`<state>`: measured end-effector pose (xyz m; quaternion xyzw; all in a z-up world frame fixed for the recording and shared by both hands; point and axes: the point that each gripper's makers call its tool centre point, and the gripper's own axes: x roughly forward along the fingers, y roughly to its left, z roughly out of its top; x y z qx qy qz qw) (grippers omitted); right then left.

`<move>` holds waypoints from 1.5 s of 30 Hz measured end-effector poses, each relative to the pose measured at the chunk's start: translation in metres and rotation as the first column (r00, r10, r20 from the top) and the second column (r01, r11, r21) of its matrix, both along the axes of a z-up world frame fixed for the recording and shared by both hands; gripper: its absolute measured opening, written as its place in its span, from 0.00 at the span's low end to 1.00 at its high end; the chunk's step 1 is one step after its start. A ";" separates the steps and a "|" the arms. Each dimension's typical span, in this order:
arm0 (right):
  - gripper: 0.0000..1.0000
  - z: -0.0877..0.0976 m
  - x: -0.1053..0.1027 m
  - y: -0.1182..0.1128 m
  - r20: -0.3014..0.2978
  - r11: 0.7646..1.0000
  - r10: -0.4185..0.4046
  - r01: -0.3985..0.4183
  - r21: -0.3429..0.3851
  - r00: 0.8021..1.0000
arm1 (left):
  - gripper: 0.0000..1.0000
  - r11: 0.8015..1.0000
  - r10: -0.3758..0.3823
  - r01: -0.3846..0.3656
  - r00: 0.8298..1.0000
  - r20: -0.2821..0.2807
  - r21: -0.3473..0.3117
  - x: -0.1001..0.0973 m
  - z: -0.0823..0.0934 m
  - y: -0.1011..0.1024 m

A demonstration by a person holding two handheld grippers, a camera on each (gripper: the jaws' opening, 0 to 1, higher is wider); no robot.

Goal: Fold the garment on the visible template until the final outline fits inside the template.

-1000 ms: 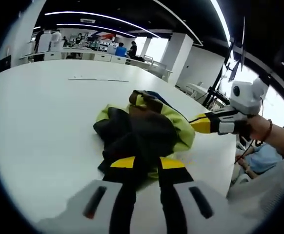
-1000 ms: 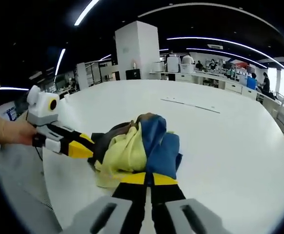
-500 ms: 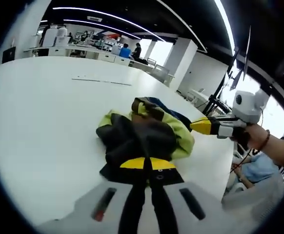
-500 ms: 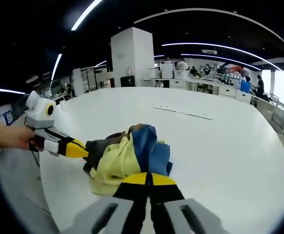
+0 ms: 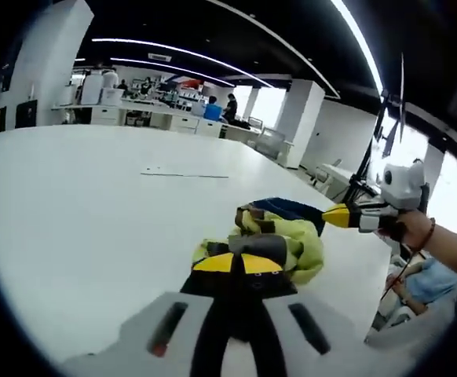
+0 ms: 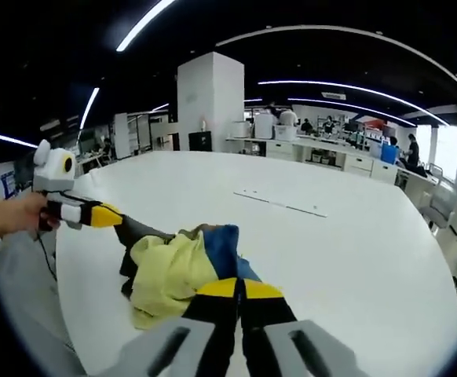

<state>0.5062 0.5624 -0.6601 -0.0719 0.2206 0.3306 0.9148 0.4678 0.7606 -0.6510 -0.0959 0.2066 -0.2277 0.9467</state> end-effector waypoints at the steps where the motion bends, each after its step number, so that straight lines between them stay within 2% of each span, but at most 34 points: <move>1: 0.00 0.001 0.003 -0.001 0.004 1.000 -0.001 0.001 -0.004 1.000 | 0.00 1.000 0.002 -0.002 1.000 0.005 0.002 0.002 0.004 0.002; 5: 0.00 0.012 0.014 -0.006 0.019 1.000 0.000 0.000 0.011 1.000 | 0.00 1.000 0.020 -0.021 0.999 0.037 0.018 0.013 0.019 0.015; 9: 0.00 0.020 0.026 -0.009 0.030 1.000 0.005 -0.005 -0.005 1.000 | 0.00 0.997 0.034 -0.037 0.998 0.044 0.061 0.025 0.025 0.027; 13: 0.00 0.028 0.037 -0.007 0.045 1.000 0.025 -0.025 -0.016 0.999 | 0.00 0.996 0.031 -0.035 0.998 0.056 0.076 0.035 0.031 0.031; 24: 0.00 0.034 0.073 -0.006 0.043 1.000 0.022 -0.021 -0.022 0.999 | 0.00 0.992 0.051 -0.061 0.995 0.091 0.114 0.078 0.049 0.051; 27: 0.00 0.038 0.084 -0.006 0.044 1.000 0.010 -0.010 0.012 0.999 | 0.00 0.991 0.058 -0.068 0.994 0.088 0.113 0.088 0.048 0.055; 30: 0.00 0.034 0.098 -0.011 0.029 1.000 -0.012 0.011 0.018 1.000 | 0.00 0.991 0.067 -0.075 0.995 0.077 0.111 0.099 0.045 0.060; 33: 0.00 0.031 0.110 -0.012 0.010 0.998 -0.040 0.039 0.057 0.999 | 0.00 0.989 0.070 -0.079 0.995 0.070 0.128 0.112 0.040 0.064; 36: 0.00 0.027 0.121 -0.012 0.001 0.997 -0.057 0.057 0.050 0.998 | 0.00 0.987 0.076 -0.085 0.995 0.070 0.136 0.123 0.036 0.068; 41: 0.00 0.022 0.141 -0.015 -0.008 0.993 -0.099 0.100 0.055 0.995 | 0.00 0.981 0.101 -0.108 0.994 0.050 0.161 0.151 0.020 0.077; 45: 0.00 0.012 0.159 -0.020 -0.030 0.987 -0.141 0.143 0.070 0.989 | 0.00 0.978 0.117 -0.120 0.993 0.031 0.169 0.164 0.009 0.079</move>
